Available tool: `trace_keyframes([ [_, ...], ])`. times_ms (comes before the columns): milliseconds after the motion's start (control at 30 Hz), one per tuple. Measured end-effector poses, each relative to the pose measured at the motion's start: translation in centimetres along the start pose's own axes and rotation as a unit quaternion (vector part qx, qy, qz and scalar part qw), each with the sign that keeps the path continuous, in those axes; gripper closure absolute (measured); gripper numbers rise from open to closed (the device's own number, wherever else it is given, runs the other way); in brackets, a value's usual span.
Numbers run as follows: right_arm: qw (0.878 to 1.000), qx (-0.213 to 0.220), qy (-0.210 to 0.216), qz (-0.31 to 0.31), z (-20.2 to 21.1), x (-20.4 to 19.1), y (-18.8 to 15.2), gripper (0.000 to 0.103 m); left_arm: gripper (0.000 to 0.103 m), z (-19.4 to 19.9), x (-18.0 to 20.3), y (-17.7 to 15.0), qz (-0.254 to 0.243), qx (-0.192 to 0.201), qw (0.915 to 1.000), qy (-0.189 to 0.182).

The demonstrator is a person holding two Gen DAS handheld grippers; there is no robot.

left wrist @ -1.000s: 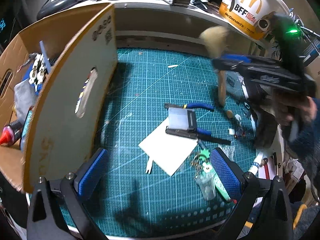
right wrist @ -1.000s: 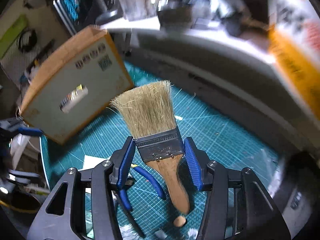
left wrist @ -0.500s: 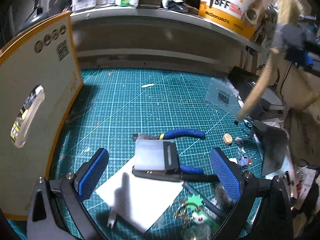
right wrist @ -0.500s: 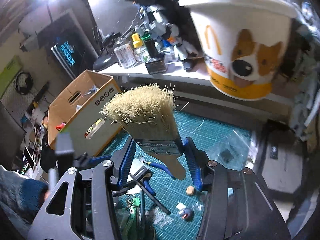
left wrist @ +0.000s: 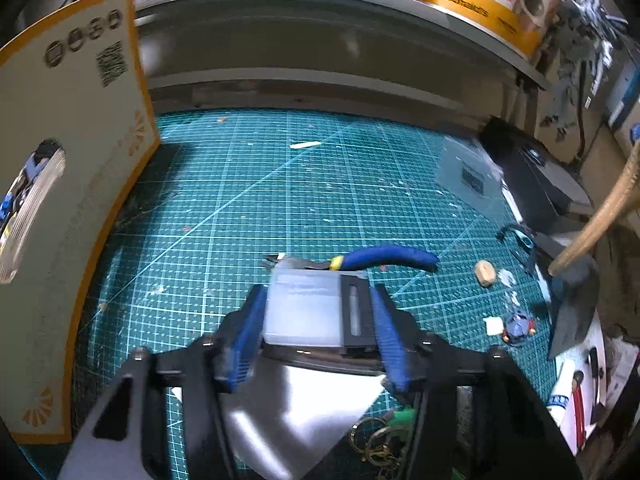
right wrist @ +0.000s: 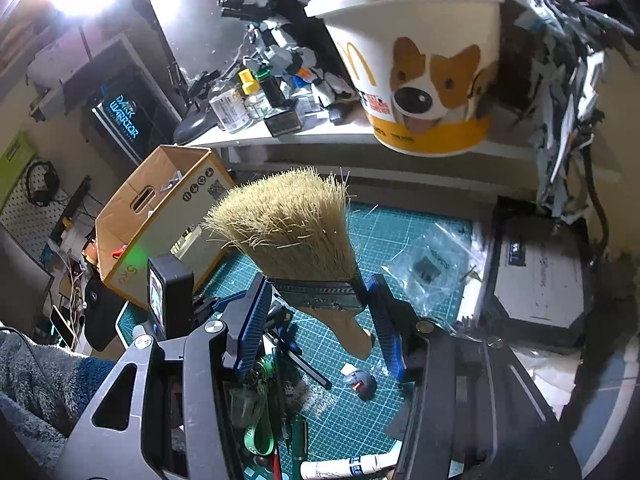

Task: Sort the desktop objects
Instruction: 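Grasp the clear plastic box with the left tool while the right tool lifts the paintbrush, then carry the clear plastic box and paintbrush over the cardboard box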

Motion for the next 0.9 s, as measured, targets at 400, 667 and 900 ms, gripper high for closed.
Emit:
trace_keyframes([
  [400,1.0,-0.003,0.005,-0.009,-0.4,0.3,-0.4,0.056,0.052,3.3,-0.4,1.8,0.003,0.002,0.9998,-0.021],
  [667,1.0,0.005,-0.004,-0.023,-0.1,0.4,-0.5,0.056,0.052,7.4,-1.7,4.3,-0.013,0.03,0.9994,-0.014],
  [900,0.998,0.025,-0.025,-0.045,0.8,0.0,-0.2,0.056,0.052,11.5,-4.4,7.5,-0.017,0.054,0.9984,0.007],
])
Point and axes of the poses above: each gripper's, at about its wrist camera, not at the fingertips, and z roughly against the way its jaws point, x to its right, y to its top, the point moved 9 cm from there along -z, roughly the way its jaws point, and after that the axes turned 13 degrees about y, right-handed, at the moved point
